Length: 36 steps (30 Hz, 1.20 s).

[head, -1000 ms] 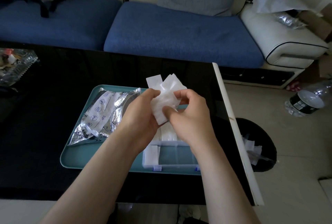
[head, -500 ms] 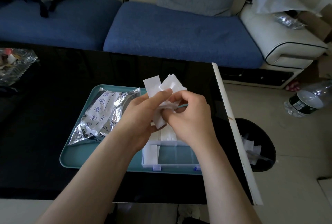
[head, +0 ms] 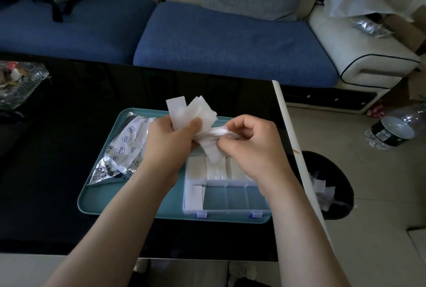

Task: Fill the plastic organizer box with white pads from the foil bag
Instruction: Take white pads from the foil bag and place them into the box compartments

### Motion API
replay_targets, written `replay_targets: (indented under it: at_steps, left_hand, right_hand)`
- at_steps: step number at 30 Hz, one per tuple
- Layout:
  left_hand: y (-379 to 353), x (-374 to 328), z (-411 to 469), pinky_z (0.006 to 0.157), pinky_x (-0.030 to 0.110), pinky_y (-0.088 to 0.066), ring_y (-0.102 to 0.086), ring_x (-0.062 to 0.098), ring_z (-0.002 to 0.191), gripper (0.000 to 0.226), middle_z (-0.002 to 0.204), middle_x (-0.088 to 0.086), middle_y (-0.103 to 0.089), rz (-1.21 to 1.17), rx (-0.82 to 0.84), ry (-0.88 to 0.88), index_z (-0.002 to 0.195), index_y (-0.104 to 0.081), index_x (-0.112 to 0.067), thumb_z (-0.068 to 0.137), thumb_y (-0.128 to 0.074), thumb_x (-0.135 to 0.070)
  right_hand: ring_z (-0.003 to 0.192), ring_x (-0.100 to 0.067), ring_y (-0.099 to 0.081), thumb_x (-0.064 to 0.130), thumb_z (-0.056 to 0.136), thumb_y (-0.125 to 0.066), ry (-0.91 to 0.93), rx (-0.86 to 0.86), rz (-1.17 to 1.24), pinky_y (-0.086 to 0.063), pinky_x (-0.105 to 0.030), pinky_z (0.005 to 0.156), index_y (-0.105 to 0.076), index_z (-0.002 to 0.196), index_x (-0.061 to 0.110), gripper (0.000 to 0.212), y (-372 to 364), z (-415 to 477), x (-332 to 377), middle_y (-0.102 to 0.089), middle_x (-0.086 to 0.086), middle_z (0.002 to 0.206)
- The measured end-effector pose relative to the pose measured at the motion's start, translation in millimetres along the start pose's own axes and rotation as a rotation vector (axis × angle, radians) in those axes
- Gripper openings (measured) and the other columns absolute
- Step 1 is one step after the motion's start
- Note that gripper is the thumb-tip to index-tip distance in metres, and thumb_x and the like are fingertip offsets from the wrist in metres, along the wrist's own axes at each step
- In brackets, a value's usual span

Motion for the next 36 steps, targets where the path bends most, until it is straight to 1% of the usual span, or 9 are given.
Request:
replay_targets:
  at_steps: [3, 6, 10, 15, 20, 25, 27, 32, 36]
  left_hand:
    - [-4, -3, -3, 0.084, 0.057, -0.064, -0.078, 0.036, 0.094, 0.008, 0.096, 0.013, -0.079, 0.077, 0.050, -0.047, 0.099, -0.073, -0.009, 0.092, -0.072, -0.012]
    - [-7, -3, -5, 0.078, 0.052, -0.065, -0.079, 0.034, 0.091, 0.005, 0.092, 0.011, -0.079, 0.047, 0.054, 0.008, 0.102, -0.072, -0.007, 0.098, -0.068, -0.007]
    - [-6, -5, -6, 0.073, 0.044, -0.065, -0.079, 0.031, 0.090, 0.009, 0.102, 0.016, -0.079, 0.013, 0.038, 0.049, 0.107, -0.070, -0.009, 0.102, -0.063, -0.012]
    - [-7, -2, -8, 0.069, 0.038, -0.065, -0.080, 0.025, 0.087, 0.011, 0.094, 0.008, -0.081, 0.131, 0.101, 0.009, 0.109, -0.071, -0.009, 0.104, -0.061, -0.010]
    - [-6, 3, -4, 0.076, 0.041, -0.065, -0.080, 0.028, 0.092, 0.014, 0.099, 0.011, -0.081, 0.085, 0.109, 0.069, 0.113, -0.070, -0.006, 0.103, -0.063, -0.011]
    - [1, 6, 1, 0.078, 0.047, -0.066, -0.079, 0.029, 0.090, 0.008, 0.094, 0.009, -0.081, 0.120, 0.029, 0.036, 0.102, -0.072, -0.011, 0.100, -0.064, -0.012]
    - [8, 2, 3, 0.079, 0.055, -0.065, -0.078, 0.030, 0.088, 0.007, 0.095, 0.010, -0.079, 0.244, -0.059, -0.049, 0.097, -0.071, -0.013, 0.097, -0.064, -0.016]
    - [15, -12, 1, 0.077, 0.042, -0.058, -0.067, 0.027, 0.090, 0.019, 0.101, 0.007, -0.070, 0.816, -0.113, -0.256, 0.111, -0.064, -0.010, 0.102, -0.059, -0.026]
    - [15, -8, -2, 0.080, 0.054, -0.060, -0.067, 0.038, 0.091, 0.020, 0.102, 0.012, -0.067, 0.862, -0.016, -0.166, 0.113, -0.060, -0.011, 0.101, -0.052, -0.025]
  right_hand:
    - [0.077, -0.006, -0.072, 0.009, 0.084, -0.074, 0.007, 0.008, 0.014, -0.055, -0.014, 0.064, -0.077, 0.093, 0.028, 0.021, 2, 0, 0, -0.078, 0.009, 0.084]
    - [0.068, -0.005, -0.066, 0.006, 0.087, -0.068, 0.015, 0.009, 0.005, -0.051, -0.016, 0.059, -0.077, 0.091, 0.025, 0.021, 3, 2, 0, -0.075, 0.004, 0.080]
    - [0.078, -0.009, -0.069, 0.007, 0.090, -0.066, 0.007, 0.104, -0.036, -0.061, -0.030, 0.069, -0.076, 0.098, 0.027, 0.024, -2, 1, -2, -0.074, 0.005, 0.086]
    - [0.082, -0.006, -0.074, 0.011, 0.090, -0.078, 0.024, 0.091, -0.061, -0.062, -0.021, 0.070, -0.071, 0.122, 0.034, 0.040, -5, 3, -7, -0.077, 0.008, 0.097]
    - [0.084, -0.006, -0.074, 0.017, 0.090, -0.082, 0.047, 0.058, -0.064, -0.060, -0.020, 0.070, -0.073, 0.123, 0.035, 0.038, -5, 5, -11, -0.076, 0.011, 0.101]
    - [0.074, -0.006, -0.073, 0.018, 0.090, -0.081, -0.006, -0.008, -0.046, -0.063, -0.027, 0.071, -0.074, 0.109, 0.035, 0.026, 4, 4, -13, -0.078, 0.007, 0.085]
    - [0.083, -0.007, -0.074, 0.019, 0.093, -0.076, -0.084, 0.054, -0.020, -0.065, -0.030, 0.073, -0.072, 0.107, 0.037, 0.023, 4, 4, -17, -0.077, 0.008, 0.092]
    - [0.094, -0.018, -0.071, 0.010, 0.094, -0.071, -0.221, 0.251, -0.184, -0.061, -0.033, 0.066, -0.071, 0.112, 0.034, 0.030, -2, 0, -36, -0.068, 0.002, 0.107]
    - [0.094, -0.015, -0.070, 0.009, 0.090, -0.074, -0.280, 0.303, -0.318, -0.060, -0.031, 0.069, -0.072, 0.107, 0.030, 0.026, -6, -7, -55, -0.068, 0.005, 0.103]
Point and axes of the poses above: each hand's wrist, its own z-axis towards the middle knuckle, its own y-axis out of the back of the hand, x = y × z, the point moved 5 cm from there along z, towards the middle knuckle
